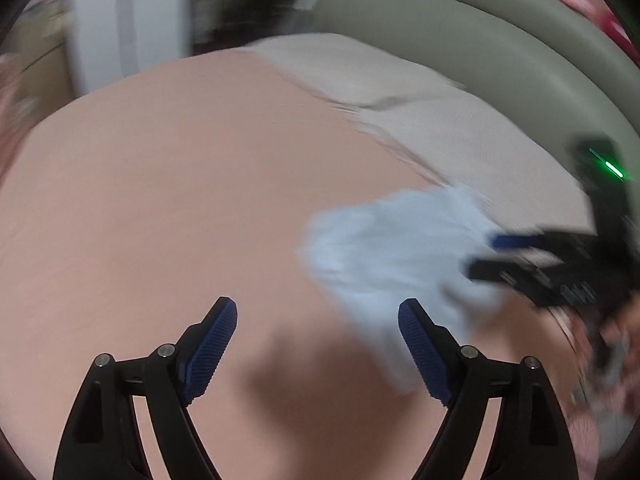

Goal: Fold clothes

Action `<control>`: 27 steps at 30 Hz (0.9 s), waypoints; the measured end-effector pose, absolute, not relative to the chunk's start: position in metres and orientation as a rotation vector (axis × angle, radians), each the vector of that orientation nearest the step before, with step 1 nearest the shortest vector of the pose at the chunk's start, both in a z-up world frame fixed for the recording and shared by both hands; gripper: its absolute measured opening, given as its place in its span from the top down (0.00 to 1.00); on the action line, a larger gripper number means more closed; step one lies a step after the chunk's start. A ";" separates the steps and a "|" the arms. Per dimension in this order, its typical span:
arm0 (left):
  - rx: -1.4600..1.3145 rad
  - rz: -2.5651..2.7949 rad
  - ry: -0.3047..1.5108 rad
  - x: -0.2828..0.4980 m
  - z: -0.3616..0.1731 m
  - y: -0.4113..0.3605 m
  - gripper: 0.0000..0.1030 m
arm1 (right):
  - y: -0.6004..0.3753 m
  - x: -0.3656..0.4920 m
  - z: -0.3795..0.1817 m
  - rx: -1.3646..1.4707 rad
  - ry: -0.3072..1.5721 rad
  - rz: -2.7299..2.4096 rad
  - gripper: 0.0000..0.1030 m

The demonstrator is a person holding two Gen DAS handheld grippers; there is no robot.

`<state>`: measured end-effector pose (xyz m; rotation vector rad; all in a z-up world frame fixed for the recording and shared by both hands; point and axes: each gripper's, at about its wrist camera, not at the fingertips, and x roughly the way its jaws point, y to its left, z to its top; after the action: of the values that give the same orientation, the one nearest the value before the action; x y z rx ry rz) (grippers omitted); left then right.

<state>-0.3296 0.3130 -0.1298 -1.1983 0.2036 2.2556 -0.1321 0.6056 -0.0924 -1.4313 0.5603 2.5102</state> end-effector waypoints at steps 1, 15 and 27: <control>-1.220 2.308 0.176 -0.338 -0.128 0.297 0.19 | 0.590 -0.140 -0.091 -1.432 0.554 2.524 0.19; -1.310 2.789 -0.032 -0.358 -0.055 0.060 0.00 | 0.403 -0.236 -0.026 -1.400 0.504 2.748 0.00; -1.094 2.892 -0.125 -0.250 0.018 0.008 0.00 | 0.334 -0.152 0.045 -1.296 0.511 2.806 0.00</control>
<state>-0.2499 0.0083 0.0176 -1.0944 -0.1252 2.8919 -0.1522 0.3345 0.0450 -1.2956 0.5112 2.8063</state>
